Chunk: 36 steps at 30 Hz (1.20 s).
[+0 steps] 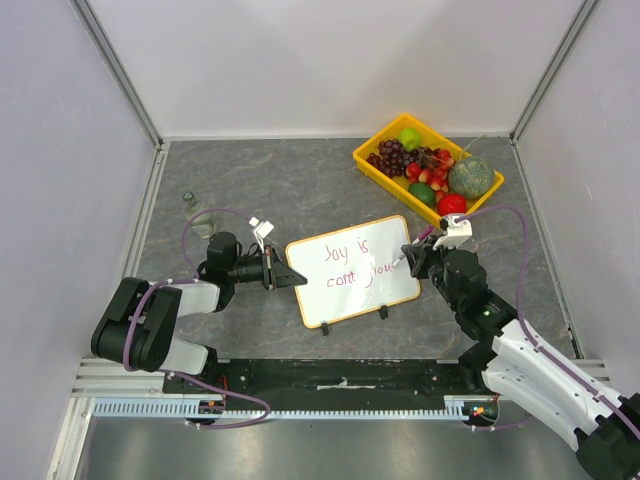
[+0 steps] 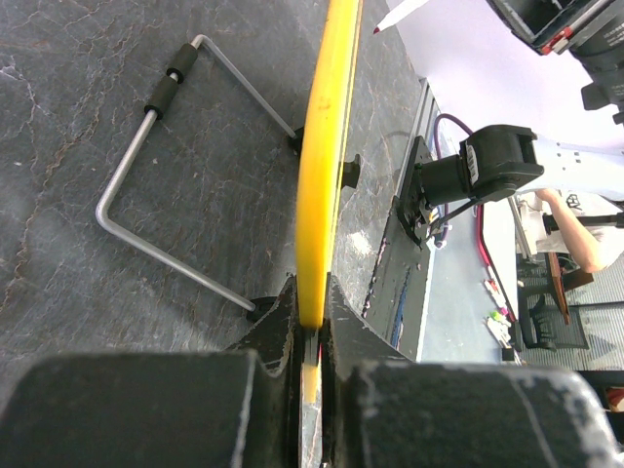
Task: Write a sentence on the whiteboard
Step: Write on the whiteboard at the whiteboard stand.
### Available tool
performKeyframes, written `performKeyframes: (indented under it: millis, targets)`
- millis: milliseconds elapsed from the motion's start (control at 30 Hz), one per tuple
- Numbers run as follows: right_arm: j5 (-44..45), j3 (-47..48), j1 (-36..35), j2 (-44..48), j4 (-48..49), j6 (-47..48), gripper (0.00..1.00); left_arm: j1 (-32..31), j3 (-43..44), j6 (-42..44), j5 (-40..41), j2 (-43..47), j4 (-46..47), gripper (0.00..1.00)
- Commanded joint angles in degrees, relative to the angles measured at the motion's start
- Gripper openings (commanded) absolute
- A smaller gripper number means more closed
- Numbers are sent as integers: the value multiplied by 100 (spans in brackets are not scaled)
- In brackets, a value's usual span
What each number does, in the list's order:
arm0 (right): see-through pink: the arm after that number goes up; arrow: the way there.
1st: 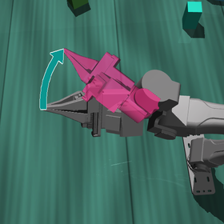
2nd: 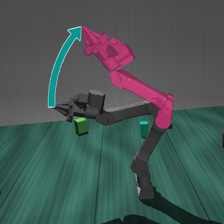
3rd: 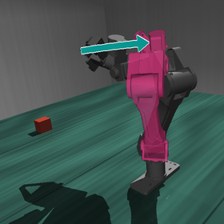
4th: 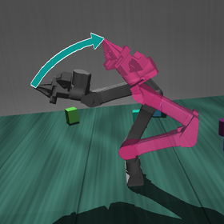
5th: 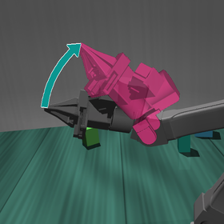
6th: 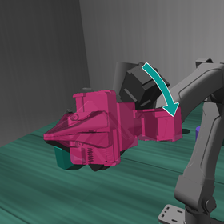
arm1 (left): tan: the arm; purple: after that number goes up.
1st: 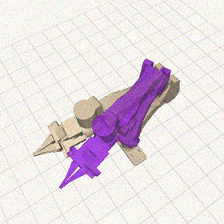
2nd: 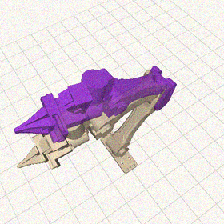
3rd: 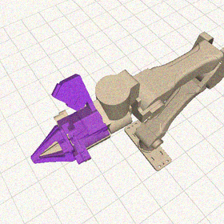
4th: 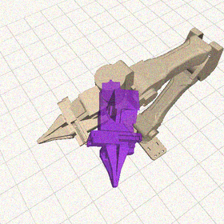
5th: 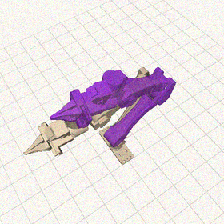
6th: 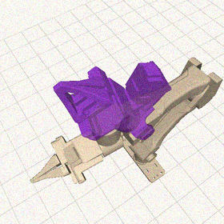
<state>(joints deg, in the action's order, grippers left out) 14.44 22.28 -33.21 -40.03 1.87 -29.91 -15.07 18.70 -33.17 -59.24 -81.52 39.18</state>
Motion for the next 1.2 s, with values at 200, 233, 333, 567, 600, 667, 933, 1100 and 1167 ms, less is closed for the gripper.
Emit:
performKeyframes:
  millis: [200, 233, 333, 567, 600, 667, 933, 1100, 1167]
  targets:
    - [156, 373, 25, 101, -11, 143, 0, -5, 29, 100, 247, -66, -121, 2]
    - [173, 373, 25, 101, -11, 152, 0, -5, 29, 100, 247, -58, -121, 2]
    - [217, 382, 34, 57, -11, 179, 0, 4, 37, 100, 247, -66, -112, 2]
    - [279, 391, 52, -127, 120, 161, 0, -5, 46, 91, 238, -84, -121, 2]
    - [279, 391, 52, -171, 156, 161, 0, -5, 46, 100, 238, -84, -121, 2]
    - [279, 400, 52, -250, 208, 170, 0, 4, 37, 100, 246, -84, -121, 2]
    - [262, 417, 69, -409, 402, 152, 0, -5, 46, 100, 229, -84, -121, 2]
    - [261, 435, 78, -435, 455, 161, 0, 4, 55, 91, 229, -101, -121, 2]
    - [261, 452, 87, -444, 455, 161, 0, -5, 46, 100, 229, -101, -121, 2]
